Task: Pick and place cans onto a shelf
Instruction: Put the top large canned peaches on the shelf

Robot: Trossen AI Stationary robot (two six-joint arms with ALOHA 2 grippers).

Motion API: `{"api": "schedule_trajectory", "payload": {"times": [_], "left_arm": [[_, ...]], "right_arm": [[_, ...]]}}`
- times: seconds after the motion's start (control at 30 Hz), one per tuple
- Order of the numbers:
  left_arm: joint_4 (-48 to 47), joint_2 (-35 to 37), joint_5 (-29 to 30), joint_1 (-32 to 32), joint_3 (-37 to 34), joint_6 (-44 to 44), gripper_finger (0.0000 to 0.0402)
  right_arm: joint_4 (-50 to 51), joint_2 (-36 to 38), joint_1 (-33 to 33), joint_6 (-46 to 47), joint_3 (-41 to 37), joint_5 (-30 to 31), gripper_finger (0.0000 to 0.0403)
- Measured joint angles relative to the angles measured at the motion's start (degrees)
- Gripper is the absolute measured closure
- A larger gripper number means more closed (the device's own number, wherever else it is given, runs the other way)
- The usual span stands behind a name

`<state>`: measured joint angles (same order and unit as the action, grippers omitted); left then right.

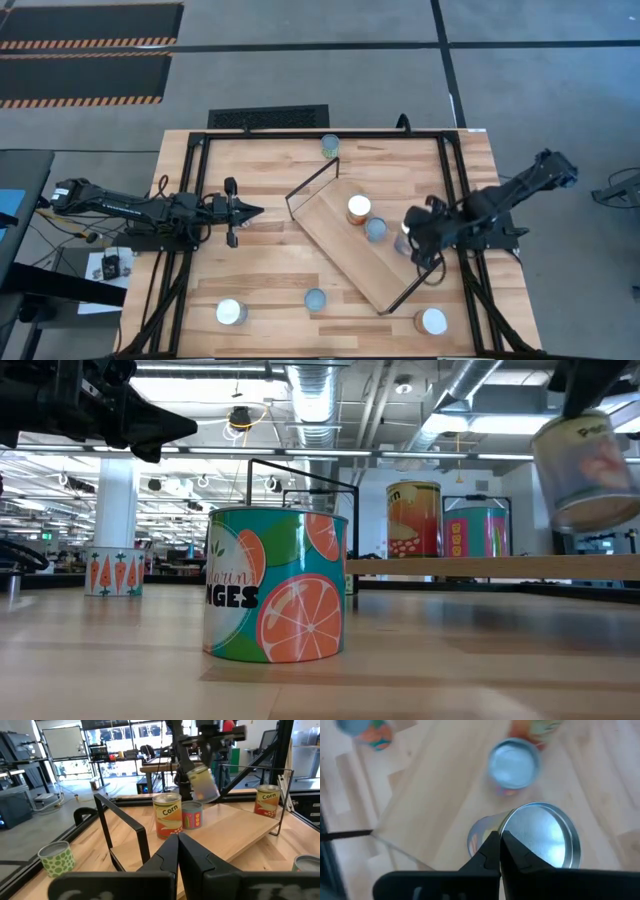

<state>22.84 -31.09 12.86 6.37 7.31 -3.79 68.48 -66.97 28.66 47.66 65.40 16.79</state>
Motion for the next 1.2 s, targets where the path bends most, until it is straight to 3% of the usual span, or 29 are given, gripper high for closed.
{"api": "schedule_trajectory", "payload": {"times": [0.27, 0.47, 1.2], "left_arm": [[0.01, 0.0, 0.05, 0.0, 0.0, 0.04, 0.0401], [-0.01, 0.02, 1.36, 0.0, 0.0, 0.07, 0.0401], [-0.32, 0.02, 1.33, 0.01, 0.0, 0.31, 0.0401]], "right_arm": [[-0.06, -7.12, 0.55, 1.08, 1.43, -0.52, 0.0386], [-0.53, -10.24, -2.59, 1.03, 1.45, -5.98, 0.0378], [-4.58, -11.02, -4.09, 0.45, 1.71, -12.38, 0.0353]]}}
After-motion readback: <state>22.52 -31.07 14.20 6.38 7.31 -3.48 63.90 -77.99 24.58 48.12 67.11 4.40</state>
